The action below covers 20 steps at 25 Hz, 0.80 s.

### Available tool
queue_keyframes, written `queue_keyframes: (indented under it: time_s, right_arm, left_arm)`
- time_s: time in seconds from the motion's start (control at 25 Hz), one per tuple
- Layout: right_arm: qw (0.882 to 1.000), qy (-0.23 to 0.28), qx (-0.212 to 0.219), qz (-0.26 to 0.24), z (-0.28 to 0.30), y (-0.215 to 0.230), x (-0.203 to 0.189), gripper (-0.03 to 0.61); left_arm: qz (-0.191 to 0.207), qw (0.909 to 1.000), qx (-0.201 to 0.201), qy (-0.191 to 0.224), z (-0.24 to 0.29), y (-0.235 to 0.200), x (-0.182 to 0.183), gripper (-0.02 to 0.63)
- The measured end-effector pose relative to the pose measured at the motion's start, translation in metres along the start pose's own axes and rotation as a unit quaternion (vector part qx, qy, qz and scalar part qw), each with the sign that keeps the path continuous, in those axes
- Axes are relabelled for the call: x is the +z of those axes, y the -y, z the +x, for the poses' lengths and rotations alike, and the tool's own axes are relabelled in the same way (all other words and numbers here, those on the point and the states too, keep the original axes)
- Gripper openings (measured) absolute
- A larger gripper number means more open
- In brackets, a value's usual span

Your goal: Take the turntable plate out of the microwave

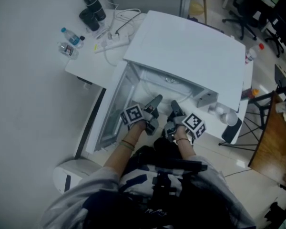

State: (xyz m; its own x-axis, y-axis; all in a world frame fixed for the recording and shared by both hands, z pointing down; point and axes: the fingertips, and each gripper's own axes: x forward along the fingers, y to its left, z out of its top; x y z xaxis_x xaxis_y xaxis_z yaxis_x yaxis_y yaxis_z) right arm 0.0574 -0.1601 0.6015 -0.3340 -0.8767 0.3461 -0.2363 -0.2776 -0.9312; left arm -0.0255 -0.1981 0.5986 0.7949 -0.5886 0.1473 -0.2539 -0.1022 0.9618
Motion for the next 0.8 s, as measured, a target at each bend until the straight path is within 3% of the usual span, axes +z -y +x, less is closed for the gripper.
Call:
queue_keyframes:
  time_s: [0.16,0.24,0.44,0.56,0.68,0.8]
  right_arm:
    - [1.0,-0.005,0.006,-0.01,-0.001,0.001,-0.001,0.038]
    - [1.0,-0.007,0.009,-0.016,-0.002,0.001,-0.002,0.038]
    - [0.999,-0.017,0.019,-0.024,-0.005,0.002,-0.002,0.046]
    - [0.995,-0.039,0.032,-0.083,-0.01,-0.001,-0.004,0.065]
    - [0.982,-0.067,0.056,-0.166,-0.018,-0.002,-0.007,0.091]
    - [0.979,-0.074,0.083,-0.17,-0.021,0.0,-0.004,0.126]
  left_arm:
    - [0.021,0.9998,-0.007,0.003,0.02,0.001,0.012,0.151]
    - [0.038,0.9991,-0.016,0.006,0.026,0.002,0.016,0.047]
    - [-0.011,0.9976,-0.066,0.021,0.027,0.011,0.014,0.029]
    - [-0.025,0.9968,-0.074,0.019,0.022,0.011,0.008,0.026]
    - [-0.043,0.9944,-0.096,0.009,0.015,0.019,0.0,0.021]
    - [-0.051,0.9927,-0.11,0.002,0.008,0.027,-0.003,0.021]
